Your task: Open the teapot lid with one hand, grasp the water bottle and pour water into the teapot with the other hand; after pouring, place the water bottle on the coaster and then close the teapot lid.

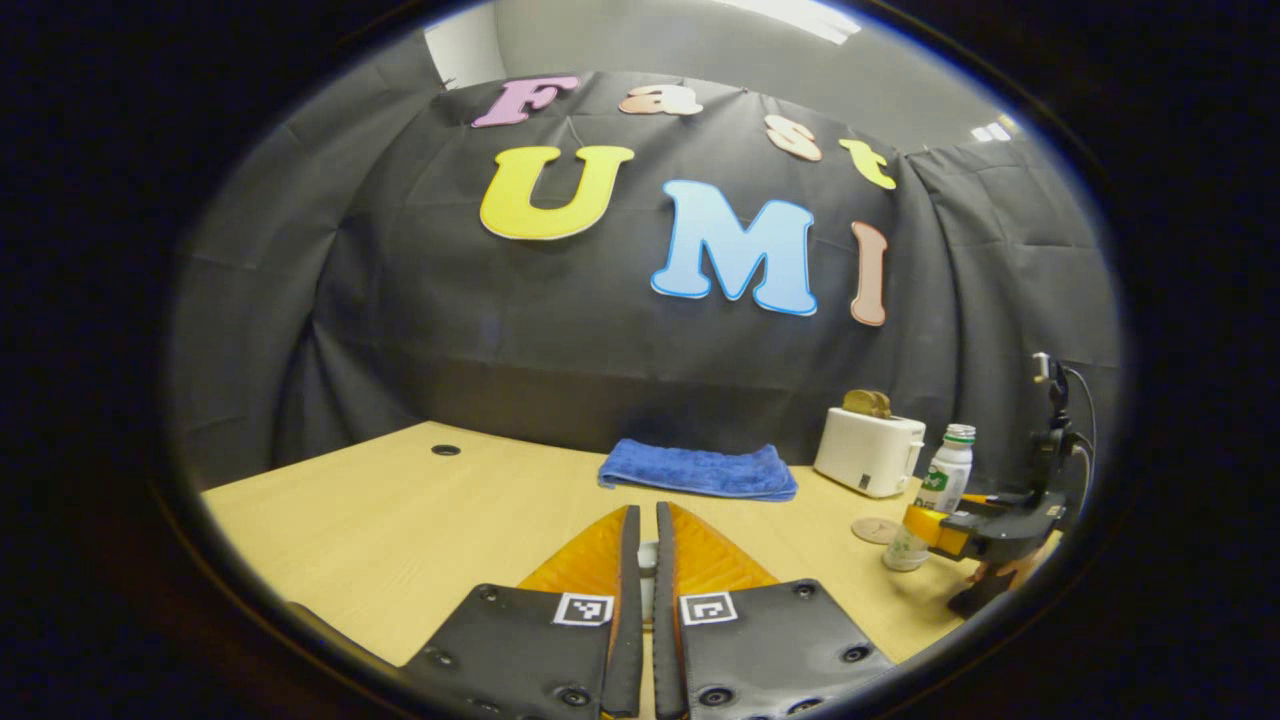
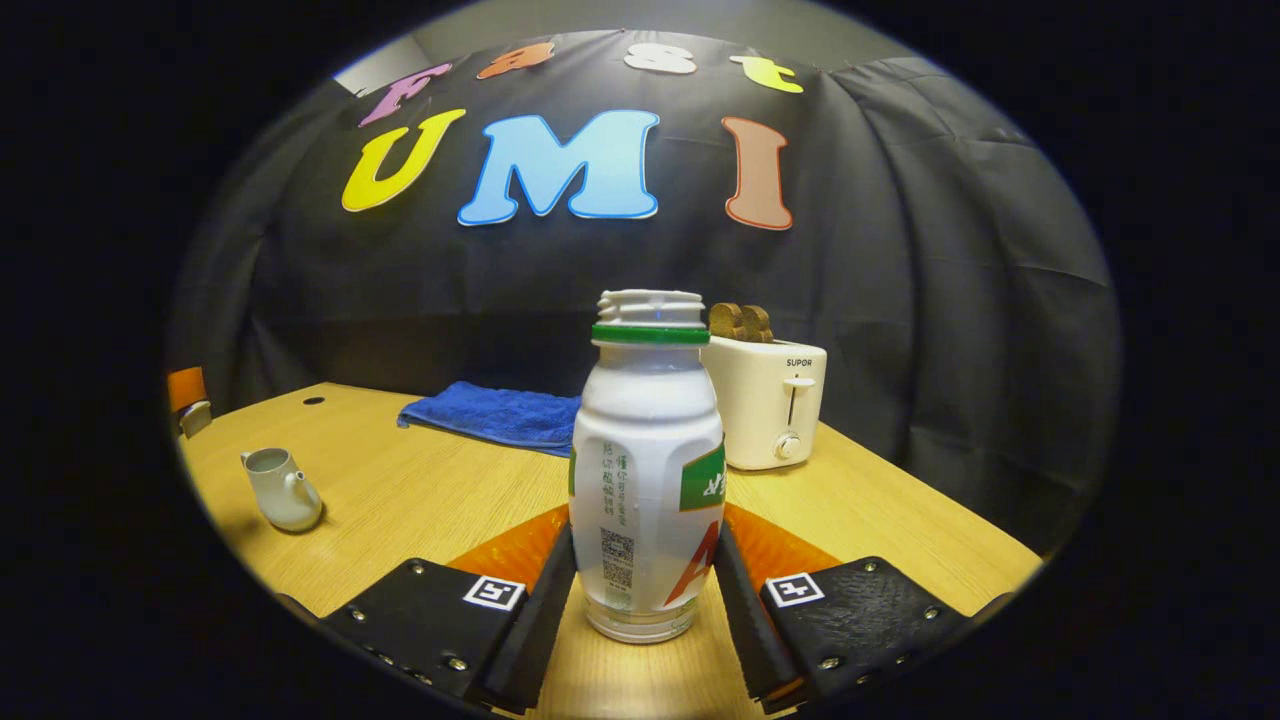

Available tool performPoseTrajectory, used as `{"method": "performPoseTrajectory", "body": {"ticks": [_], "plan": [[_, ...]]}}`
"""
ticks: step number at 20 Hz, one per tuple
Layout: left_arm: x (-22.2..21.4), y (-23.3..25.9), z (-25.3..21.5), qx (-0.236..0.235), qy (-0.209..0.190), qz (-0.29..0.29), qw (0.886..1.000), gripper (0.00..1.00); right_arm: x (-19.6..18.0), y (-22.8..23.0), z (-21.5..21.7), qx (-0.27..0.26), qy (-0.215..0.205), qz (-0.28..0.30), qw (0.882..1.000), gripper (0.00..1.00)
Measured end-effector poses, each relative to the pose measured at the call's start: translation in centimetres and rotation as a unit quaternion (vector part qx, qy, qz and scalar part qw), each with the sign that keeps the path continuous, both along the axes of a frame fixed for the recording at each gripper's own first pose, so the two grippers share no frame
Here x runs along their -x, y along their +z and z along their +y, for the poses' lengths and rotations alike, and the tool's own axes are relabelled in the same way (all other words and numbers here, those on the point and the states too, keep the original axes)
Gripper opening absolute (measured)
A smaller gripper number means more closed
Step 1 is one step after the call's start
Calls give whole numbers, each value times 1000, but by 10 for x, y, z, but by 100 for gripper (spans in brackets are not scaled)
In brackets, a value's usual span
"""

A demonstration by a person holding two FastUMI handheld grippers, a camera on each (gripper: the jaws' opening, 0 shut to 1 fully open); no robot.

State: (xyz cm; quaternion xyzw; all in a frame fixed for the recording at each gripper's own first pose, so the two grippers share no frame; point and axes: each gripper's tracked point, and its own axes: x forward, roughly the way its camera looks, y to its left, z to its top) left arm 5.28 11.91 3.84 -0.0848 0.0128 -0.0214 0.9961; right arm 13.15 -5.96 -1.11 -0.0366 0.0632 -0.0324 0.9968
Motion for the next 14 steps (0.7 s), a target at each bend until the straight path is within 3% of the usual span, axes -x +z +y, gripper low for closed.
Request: {"method": "performPoseTrajectory", "body": {"ticks": [3,5,6,8,9,14], "plan": [[15,7,-3,-8,-1,-10,1000,14,1,6,9,31,9,1,999,73],[27,6,-11,-6,-14,-10,1000,11,2,10,20,59,21,5,998,73],[33,6,-14,-4,-22,-12,1000,15,3,12,25,73,27,6,997,73],[46,4,-17,-5,-28,-13,1000,11,3,17,37,99,40,4,994,73],[51,0,-19,-9,-32,-10,999,14,3,19,42,113,43,3,993,73],[75,-22,-27,-2,-54,13,998,11,0,20,76,188,72,21,979,73]]}}
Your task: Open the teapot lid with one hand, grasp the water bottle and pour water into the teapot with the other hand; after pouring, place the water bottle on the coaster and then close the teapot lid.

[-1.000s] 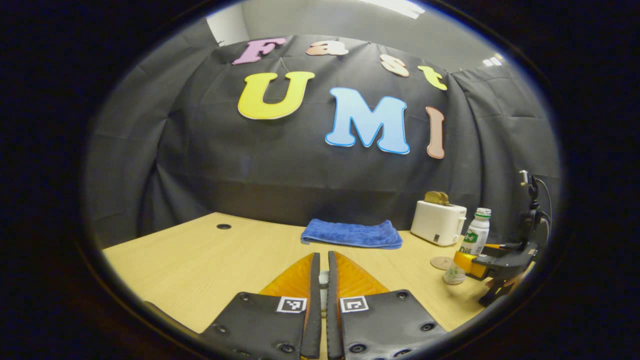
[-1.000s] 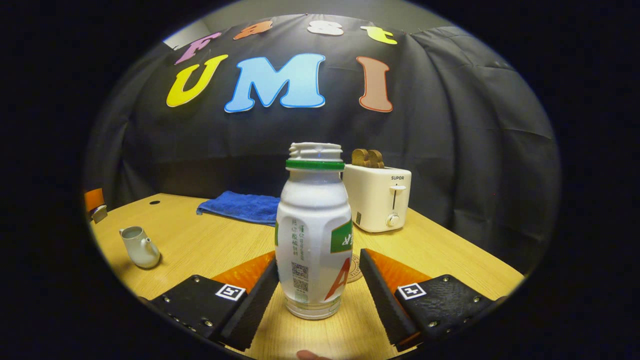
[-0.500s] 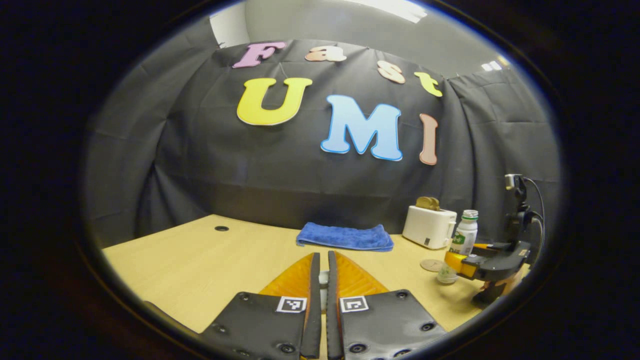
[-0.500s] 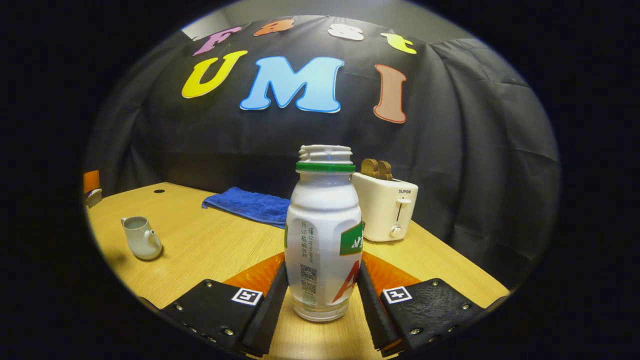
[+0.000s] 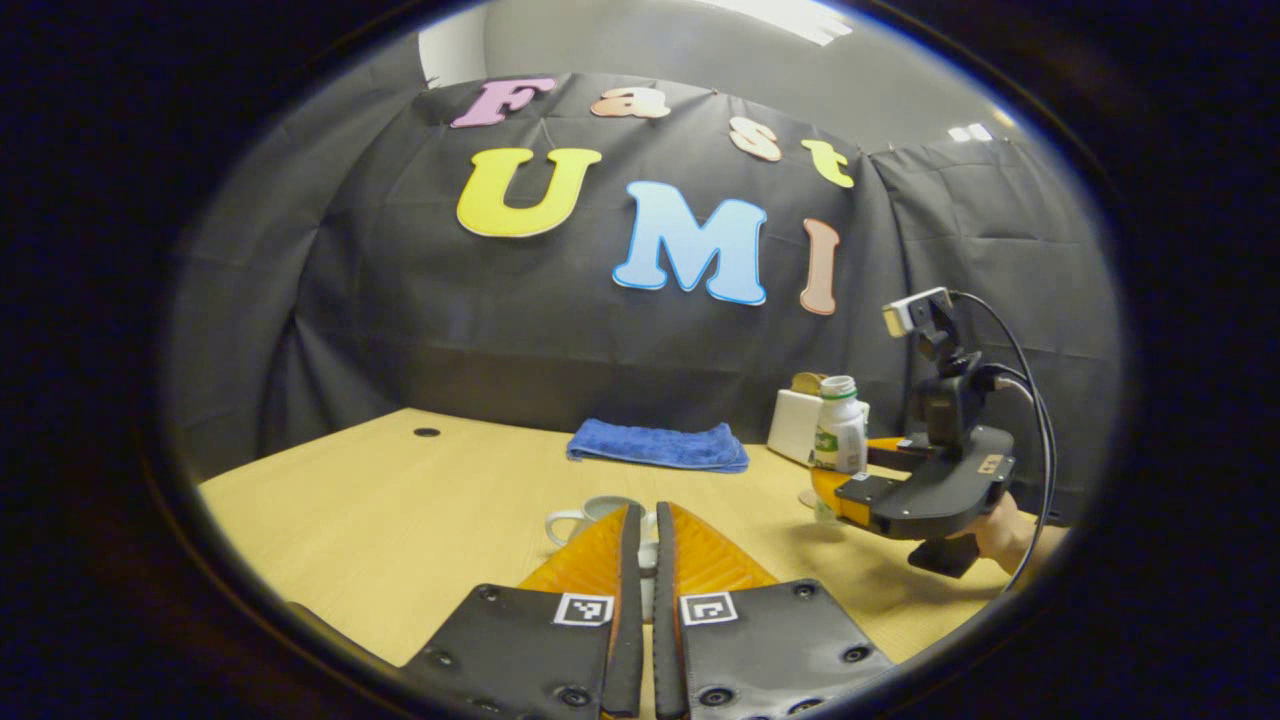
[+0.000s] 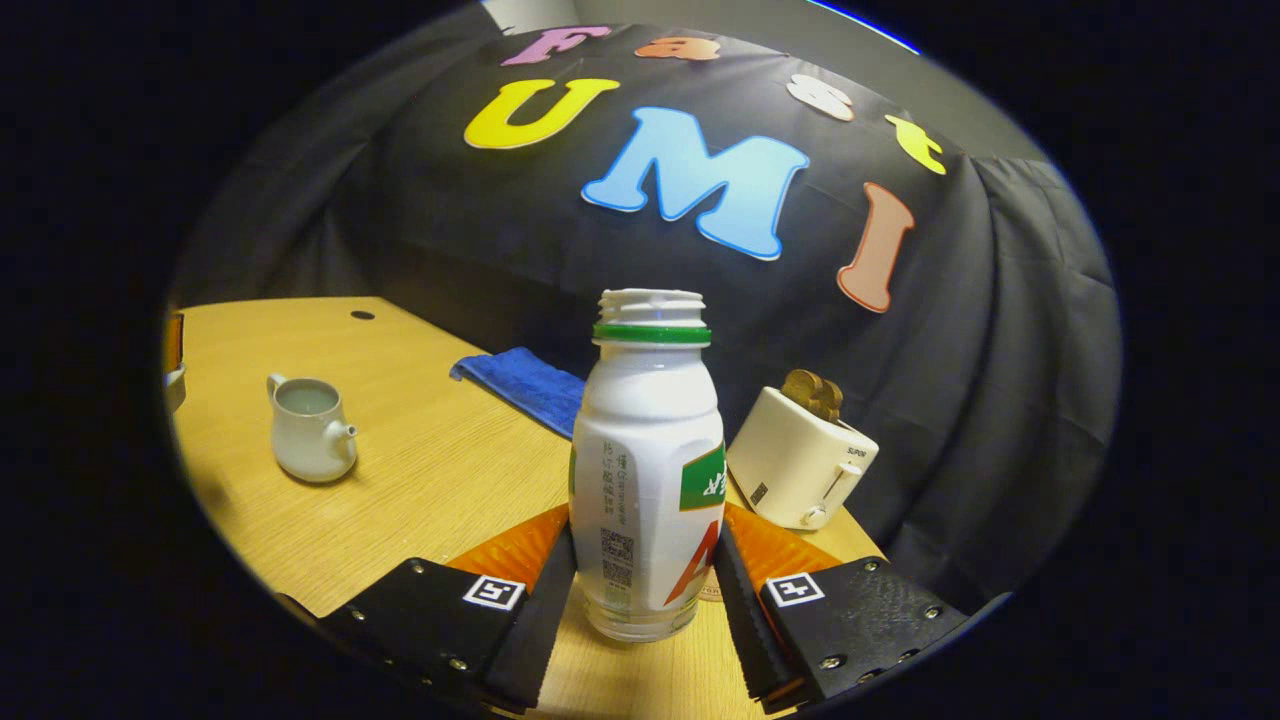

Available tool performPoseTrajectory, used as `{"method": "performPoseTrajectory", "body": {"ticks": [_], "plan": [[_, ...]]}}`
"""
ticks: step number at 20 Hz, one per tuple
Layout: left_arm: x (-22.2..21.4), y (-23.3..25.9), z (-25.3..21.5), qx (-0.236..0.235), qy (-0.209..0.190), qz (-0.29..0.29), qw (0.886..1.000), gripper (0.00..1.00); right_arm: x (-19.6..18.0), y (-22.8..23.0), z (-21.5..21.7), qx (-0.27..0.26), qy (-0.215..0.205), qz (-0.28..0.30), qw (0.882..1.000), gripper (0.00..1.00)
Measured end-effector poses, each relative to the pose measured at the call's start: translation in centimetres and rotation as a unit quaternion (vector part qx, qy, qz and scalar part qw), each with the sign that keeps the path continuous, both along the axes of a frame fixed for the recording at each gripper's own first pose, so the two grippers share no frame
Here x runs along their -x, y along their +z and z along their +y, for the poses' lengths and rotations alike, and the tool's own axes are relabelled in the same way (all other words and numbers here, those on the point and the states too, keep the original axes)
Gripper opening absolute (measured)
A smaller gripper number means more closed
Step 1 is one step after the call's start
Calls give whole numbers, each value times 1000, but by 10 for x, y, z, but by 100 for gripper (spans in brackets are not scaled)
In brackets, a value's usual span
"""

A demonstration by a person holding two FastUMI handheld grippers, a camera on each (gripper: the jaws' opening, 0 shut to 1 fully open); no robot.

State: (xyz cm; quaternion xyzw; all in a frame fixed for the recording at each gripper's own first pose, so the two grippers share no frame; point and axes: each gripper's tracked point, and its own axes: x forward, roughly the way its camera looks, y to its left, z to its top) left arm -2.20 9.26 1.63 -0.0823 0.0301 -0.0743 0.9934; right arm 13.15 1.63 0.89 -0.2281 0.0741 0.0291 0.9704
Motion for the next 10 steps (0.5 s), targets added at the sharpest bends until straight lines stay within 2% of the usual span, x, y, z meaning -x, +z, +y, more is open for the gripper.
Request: {"method": "performPoseTrajectory", "body": {"ticks": [1,2,3,5,6,7,8,10], "plan": [[3,-3,-1,-4,-1,0,1000,14,-1,-1,9,19,11,3,1000,73],[6,-3,1,-11,-2,-1,1000,10,-1,-1,19,38,19,5,999,73],[8,-5,1,-15,-2,0,1000,14,-1,0,27,54,27,3,998,73],[15,-9,1,-12,-9,2,1000,14,-2,2,44,90,44,-4,995,73],[20,-11,2,-11,-9,2,1000,14,-3,3,51,109,51,-10,993,73],[24,-12,4,-13,-7,2,1000,10,-3,3,57,129,57,-13,990,70],[29,-14,5,-15,-5,0,1000,14,-4,2,63,148,63,-14,987,73],[37,-14,9,-19,-2,-4,1000,14,-7,-4,75,186,75,-13,980,73]]}}
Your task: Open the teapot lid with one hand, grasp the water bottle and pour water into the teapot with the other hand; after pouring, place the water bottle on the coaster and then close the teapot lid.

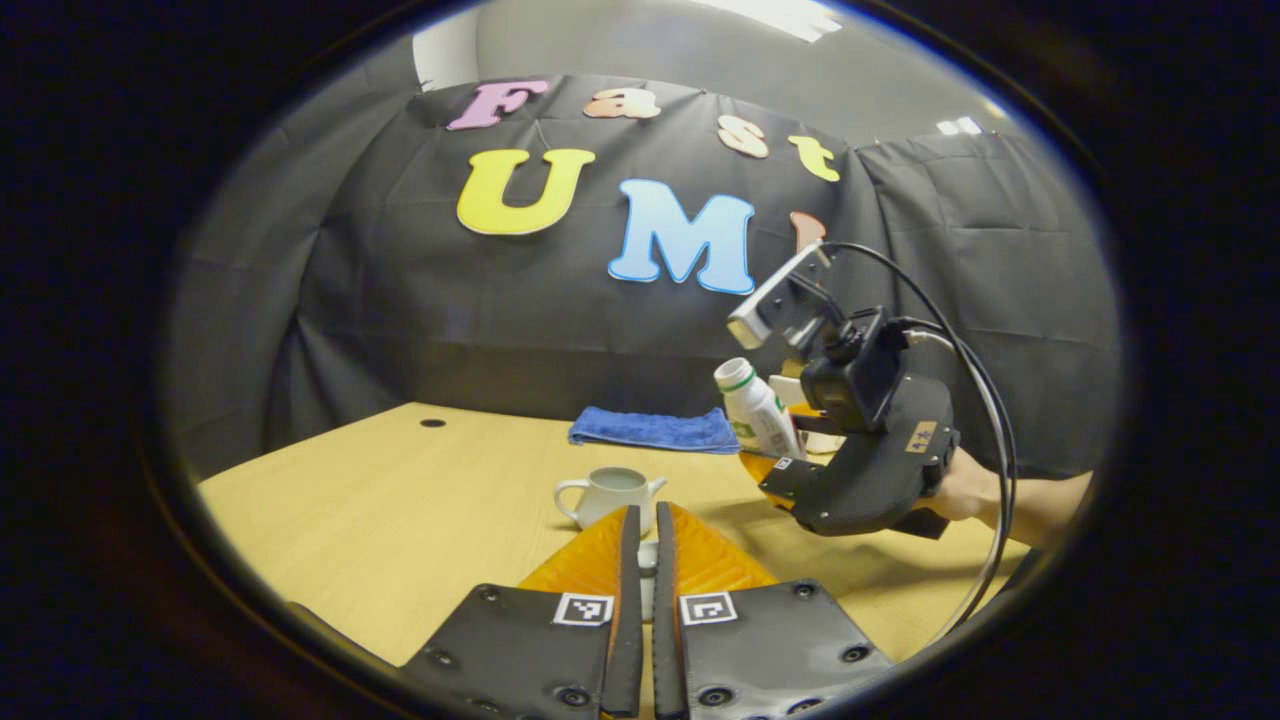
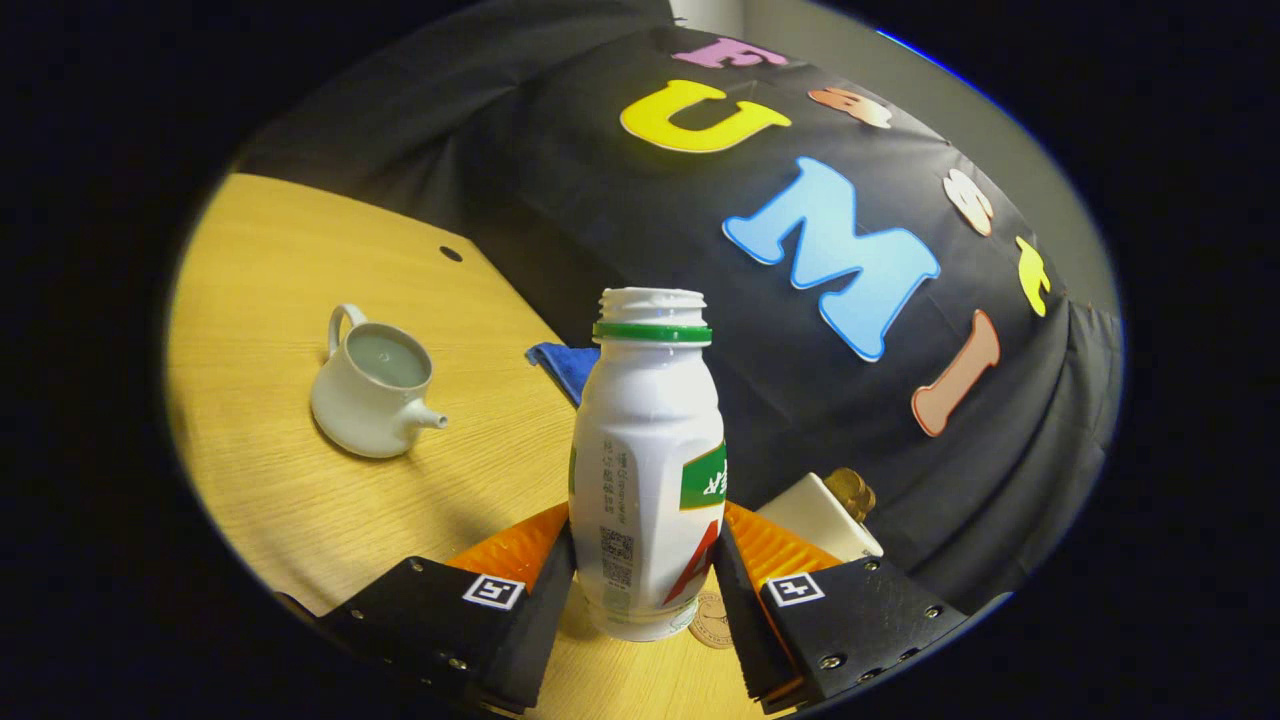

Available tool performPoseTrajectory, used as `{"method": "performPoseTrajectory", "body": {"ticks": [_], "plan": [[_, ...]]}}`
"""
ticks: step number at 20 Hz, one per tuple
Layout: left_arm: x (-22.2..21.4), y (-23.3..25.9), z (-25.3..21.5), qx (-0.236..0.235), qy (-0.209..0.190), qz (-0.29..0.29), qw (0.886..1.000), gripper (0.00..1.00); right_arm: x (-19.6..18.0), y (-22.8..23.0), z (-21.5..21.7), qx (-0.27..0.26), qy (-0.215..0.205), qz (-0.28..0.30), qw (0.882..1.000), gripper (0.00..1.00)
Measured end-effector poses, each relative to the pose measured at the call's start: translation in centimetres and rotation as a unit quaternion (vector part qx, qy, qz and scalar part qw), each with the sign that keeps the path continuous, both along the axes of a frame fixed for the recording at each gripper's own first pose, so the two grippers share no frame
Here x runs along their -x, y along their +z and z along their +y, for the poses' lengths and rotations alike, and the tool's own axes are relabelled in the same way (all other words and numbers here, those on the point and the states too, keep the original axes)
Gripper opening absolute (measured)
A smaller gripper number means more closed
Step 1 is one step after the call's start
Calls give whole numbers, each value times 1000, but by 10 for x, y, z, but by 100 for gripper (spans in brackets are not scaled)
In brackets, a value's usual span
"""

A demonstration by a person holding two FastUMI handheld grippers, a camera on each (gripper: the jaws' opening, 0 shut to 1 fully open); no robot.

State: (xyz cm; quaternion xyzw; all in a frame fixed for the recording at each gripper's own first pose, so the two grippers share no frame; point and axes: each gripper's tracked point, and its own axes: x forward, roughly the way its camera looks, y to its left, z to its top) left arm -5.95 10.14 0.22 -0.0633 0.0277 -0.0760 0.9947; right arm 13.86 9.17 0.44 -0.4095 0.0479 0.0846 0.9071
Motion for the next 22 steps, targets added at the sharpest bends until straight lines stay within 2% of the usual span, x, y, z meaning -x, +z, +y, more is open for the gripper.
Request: {"method": "performPoseTrajectory", "body": {"ticks": [5,6,7,10,17,18,19,20,22], "plan": [[14,-11,13,-15,9,7,1000,14,-9,-14,15,100,27,0,995,71],[16,-14,15,-18,9,9,1000,10,-11,-15,18,118,31,-2,993,71],[17,-15,16,-21,8,11,1000,14,-11,-14,20,132,34,-7,991,71],[21,-17,20,-29,10,10,999,14,-16,-12,27,176,42,-22,983,71],[28,-12,21,-35,13,2,999,14,-17,-10,30,279,60,-46,957,71],[28,-11,22,-36,14,0,999,10,-17,-10,29,287,60,-48,955,71],[29,-11,23,-38,15,-1,999,10,-19,-11,29,294,62,-50,952,71],[28,-11,23,-39,15,-1,999,14,-18,-10,29,304,63,-53,949,71],[29,-11,23,-40,13,-1,999,14,-19,-10,28,333,67,-66,938,70]]}}
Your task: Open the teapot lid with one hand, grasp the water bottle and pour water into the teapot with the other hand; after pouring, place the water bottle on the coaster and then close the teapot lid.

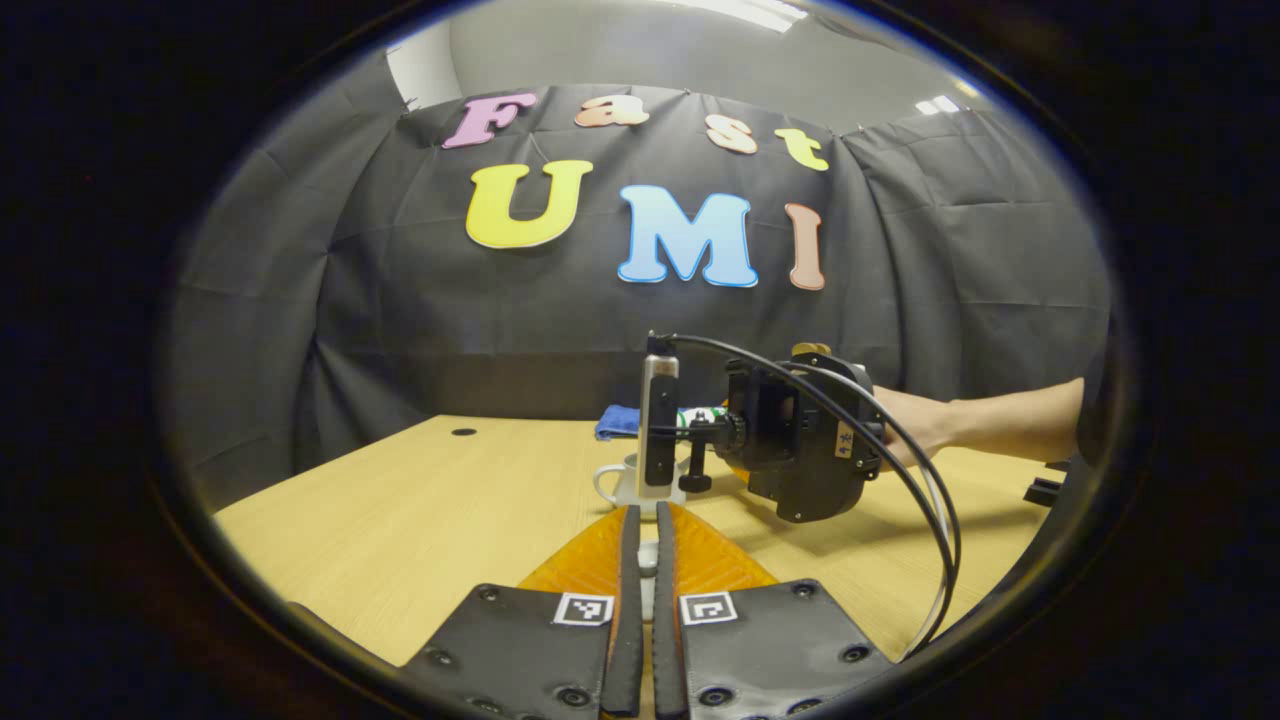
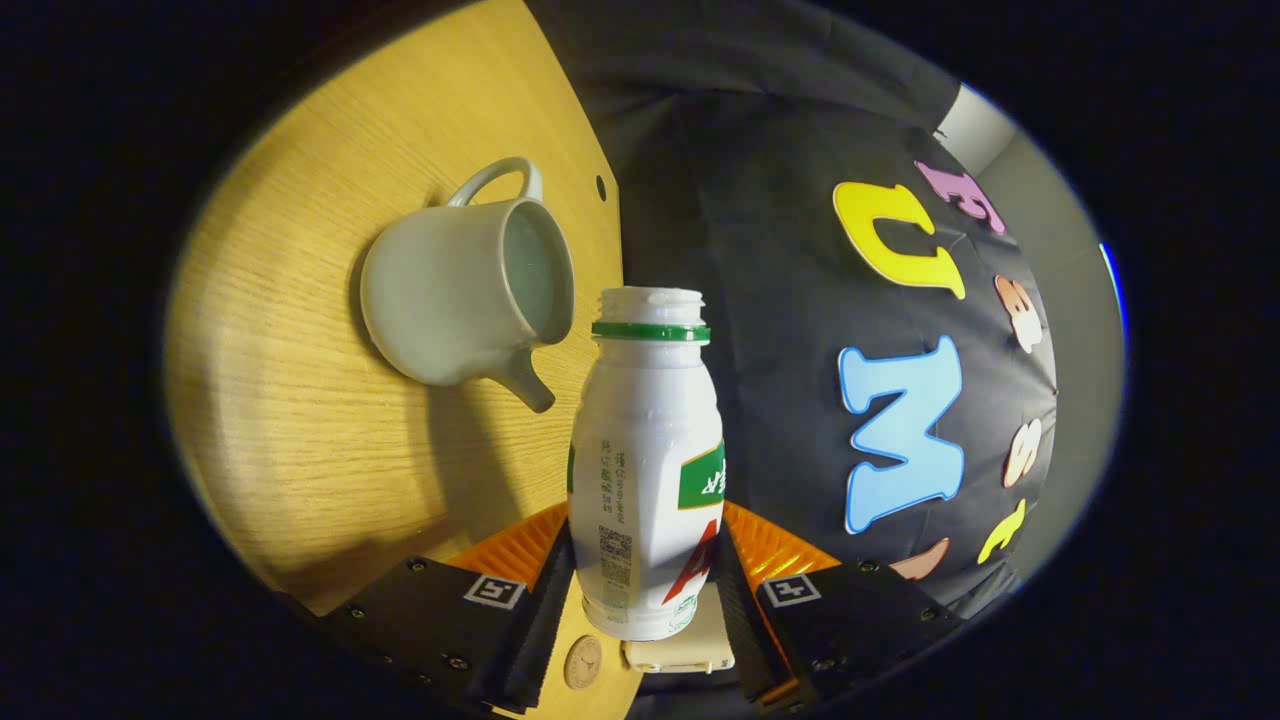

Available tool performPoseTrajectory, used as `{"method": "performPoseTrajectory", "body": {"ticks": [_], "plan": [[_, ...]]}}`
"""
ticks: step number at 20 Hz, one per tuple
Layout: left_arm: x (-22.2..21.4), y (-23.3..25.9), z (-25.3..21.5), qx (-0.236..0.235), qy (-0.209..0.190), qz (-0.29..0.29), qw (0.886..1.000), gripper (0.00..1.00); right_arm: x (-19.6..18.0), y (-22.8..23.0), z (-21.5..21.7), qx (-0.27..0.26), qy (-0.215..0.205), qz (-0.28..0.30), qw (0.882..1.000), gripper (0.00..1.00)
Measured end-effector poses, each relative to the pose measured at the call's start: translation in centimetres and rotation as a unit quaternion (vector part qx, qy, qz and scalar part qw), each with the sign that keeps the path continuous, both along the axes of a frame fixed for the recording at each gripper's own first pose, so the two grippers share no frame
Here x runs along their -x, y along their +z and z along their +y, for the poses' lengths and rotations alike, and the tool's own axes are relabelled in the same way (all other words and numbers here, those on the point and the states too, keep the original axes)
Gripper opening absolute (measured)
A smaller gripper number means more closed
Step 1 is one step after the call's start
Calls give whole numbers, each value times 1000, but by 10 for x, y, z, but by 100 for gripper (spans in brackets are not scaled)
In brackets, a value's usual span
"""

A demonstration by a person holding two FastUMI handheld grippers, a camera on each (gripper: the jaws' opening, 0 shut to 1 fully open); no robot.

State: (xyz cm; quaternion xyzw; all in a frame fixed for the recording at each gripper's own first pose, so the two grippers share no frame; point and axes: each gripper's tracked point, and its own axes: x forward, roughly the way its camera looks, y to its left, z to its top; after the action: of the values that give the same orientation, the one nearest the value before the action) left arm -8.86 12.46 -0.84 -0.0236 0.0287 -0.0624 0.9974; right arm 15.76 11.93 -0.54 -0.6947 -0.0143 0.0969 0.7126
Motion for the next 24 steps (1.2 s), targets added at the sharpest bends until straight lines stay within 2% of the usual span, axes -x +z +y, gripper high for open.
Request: {"method": "performPoseTrajectory", "body": {"ticks": [8,9,11,12,13,24], "plan": [[1,1,-1,-13,3,-2,1000,14,5,0,1,78,13,-27,997,71],[1,-1,0,-15,3,0,1000,10,5,0,1,87,16,-32,996,71],[1,-2,0,-17,4,2,1000,10,6,-1,1,106,23,-44,993,71],[1,-2,1,-16,5,1,1000,14,6,-2,0,114,27,-47,992,71],[2,-1,2,-16,5,0,1000,14,2,-3,-3,122,28,-50,991,71],[1,-8,4,-18,7,8,1000,14,1,-1,-1,165,40,-84,982,71]]}}
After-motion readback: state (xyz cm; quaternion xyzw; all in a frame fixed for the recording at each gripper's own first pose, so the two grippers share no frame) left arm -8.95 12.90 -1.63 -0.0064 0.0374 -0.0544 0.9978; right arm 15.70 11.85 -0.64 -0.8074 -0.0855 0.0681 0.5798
